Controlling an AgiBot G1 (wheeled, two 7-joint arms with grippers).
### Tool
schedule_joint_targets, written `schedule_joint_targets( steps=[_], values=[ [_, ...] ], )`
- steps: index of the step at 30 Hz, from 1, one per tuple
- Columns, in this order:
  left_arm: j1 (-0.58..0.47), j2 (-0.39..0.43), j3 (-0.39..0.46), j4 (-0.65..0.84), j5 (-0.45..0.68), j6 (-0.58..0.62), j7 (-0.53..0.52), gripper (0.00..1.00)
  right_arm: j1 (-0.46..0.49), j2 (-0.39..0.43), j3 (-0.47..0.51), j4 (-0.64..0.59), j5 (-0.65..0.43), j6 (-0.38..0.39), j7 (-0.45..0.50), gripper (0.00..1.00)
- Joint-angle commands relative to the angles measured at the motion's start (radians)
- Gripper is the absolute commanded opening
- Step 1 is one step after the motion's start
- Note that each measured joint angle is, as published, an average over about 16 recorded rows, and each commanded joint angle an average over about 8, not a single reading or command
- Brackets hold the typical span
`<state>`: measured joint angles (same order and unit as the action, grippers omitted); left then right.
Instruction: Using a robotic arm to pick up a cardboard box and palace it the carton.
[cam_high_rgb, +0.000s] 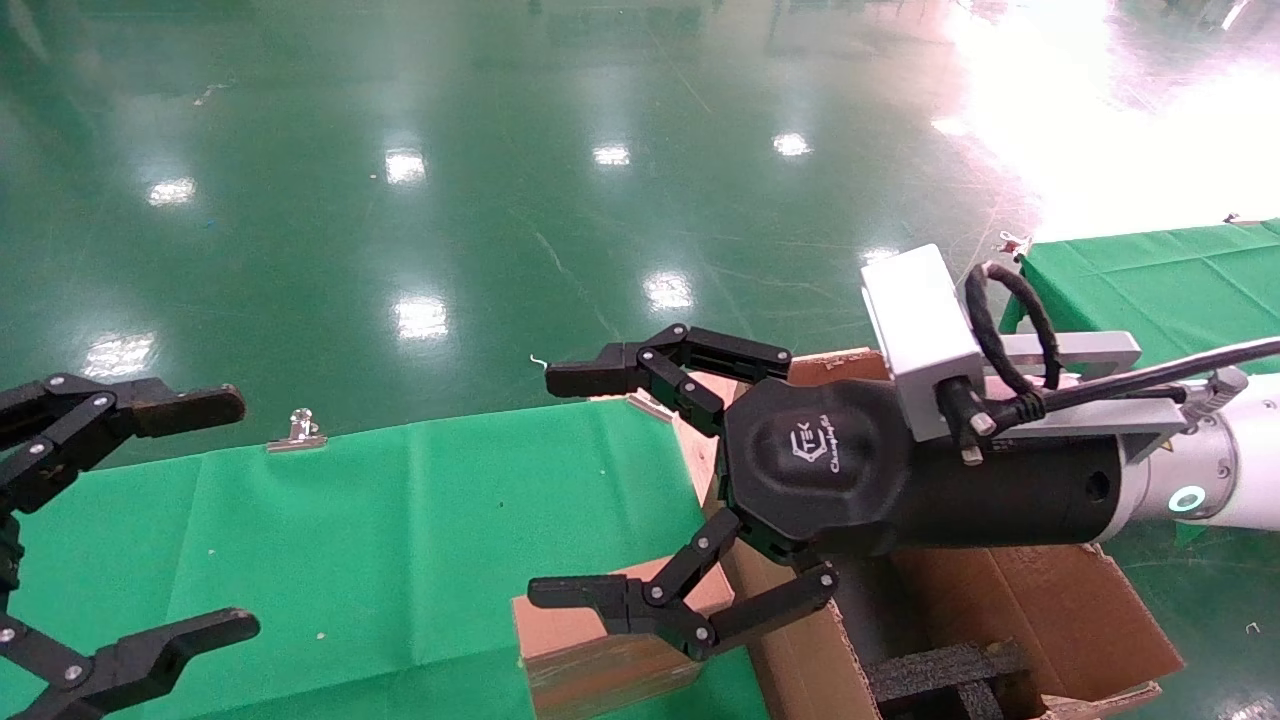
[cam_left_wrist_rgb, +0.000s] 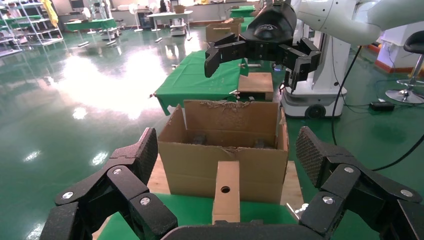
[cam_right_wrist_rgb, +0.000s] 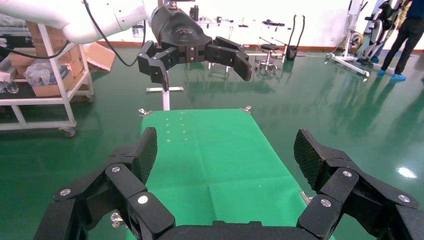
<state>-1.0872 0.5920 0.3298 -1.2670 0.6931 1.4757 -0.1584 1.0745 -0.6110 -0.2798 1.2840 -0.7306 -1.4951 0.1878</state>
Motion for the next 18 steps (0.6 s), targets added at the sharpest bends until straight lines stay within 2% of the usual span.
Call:
schedule_joint_targets(
  steps=[1,13,14,18],
  values=[
    [0.000,0.000,0.000,0.000,0.000,0.000,0.000,1.00,0.000,0.000,0.000,0.000,0.000,0.000,0.000,1.00],
    [0.000,0.000,0.000,0.000,0.000,0.000,0.000,0.99,0.000,0.000,0.000,0.000,0.000,0.000,0.000,1.00],
    [0.000,0.000,0.000,0.000,0.000,0.000,0.000,0.90,0.000,0.000,0.000,0.000,0.000,0.000,0.000,1.00],
    [0.000,0.000,0.000,0.000,0.000,0.000,0.000,0.40,0.000,0.000,0.000,0.000,0.000,0.000,0.000,1.00]
  ],
)
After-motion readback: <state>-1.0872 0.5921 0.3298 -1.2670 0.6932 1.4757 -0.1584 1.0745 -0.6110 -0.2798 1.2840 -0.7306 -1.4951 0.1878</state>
